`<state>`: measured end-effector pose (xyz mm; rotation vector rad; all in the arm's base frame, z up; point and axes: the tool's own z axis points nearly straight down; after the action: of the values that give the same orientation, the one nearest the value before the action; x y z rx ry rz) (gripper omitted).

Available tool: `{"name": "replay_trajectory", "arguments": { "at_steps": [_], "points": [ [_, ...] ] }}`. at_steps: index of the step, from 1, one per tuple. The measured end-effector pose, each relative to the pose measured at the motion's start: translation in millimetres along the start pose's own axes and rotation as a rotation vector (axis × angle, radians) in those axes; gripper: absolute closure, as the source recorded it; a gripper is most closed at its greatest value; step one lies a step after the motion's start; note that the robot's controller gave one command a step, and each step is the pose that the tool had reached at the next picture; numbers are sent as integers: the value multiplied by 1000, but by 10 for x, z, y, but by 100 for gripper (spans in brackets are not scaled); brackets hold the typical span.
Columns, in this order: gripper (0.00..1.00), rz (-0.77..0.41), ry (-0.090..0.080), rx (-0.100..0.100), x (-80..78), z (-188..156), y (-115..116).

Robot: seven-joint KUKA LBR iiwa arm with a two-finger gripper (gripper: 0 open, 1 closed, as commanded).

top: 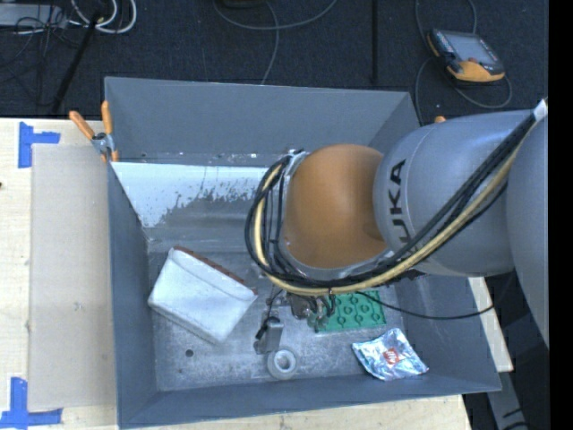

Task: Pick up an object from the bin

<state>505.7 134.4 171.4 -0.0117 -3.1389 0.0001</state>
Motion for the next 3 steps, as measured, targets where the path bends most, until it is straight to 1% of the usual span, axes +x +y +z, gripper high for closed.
{"name": "replay_trajectory", "arguments": {
  "at_steps": [1, 2, 3],
  "points": [
    [0, -289, -1, 0, -913, 941, -176],
    [0, -489, -1, 0, -729, 1018, -10],
    [0, -407, -1, 0, -554, 1018, -7]
  ]
}}
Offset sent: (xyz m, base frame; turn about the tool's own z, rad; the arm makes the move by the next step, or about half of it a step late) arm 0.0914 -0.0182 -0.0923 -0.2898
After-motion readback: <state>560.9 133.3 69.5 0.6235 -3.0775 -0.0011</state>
